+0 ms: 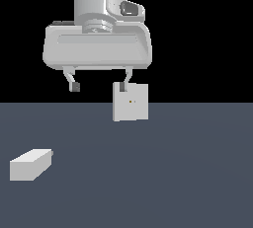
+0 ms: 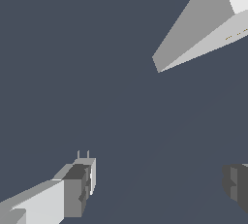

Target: Plug the charger into the wall socket.

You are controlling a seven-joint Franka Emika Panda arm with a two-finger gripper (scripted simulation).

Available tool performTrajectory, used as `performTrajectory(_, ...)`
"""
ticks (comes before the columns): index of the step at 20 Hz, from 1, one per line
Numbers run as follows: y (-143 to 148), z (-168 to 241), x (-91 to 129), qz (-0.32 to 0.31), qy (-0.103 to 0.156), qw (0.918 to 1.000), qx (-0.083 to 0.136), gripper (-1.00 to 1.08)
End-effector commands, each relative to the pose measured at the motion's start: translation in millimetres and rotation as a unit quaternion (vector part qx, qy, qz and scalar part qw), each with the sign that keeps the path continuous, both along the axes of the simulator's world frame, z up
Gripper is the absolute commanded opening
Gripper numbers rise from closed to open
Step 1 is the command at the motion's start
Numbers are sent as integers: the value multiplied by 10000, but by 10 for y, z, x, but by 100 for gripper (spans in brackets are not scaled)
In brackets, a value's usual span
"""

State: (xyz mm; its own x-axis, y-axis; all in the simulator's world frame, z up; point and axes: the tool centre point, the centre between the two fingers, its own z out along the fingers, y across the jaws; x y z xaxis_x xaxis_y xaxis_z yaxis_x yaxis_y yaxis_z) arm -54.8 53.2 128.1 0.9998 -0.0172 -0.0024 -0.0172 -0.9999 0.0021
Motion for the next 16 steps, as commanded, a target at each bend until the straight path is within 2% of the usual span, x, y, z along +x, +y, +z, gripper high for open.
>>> performTrajectory(1, 173, -139, -150, 28, -6, 10000, 5, 100)
performTrajectory(9, 616, -504, -517, 85, -26, 10000, 14, 100)
performTrajectory(16, 791, -652, -645, 105, -34, 9999, 14, 100)
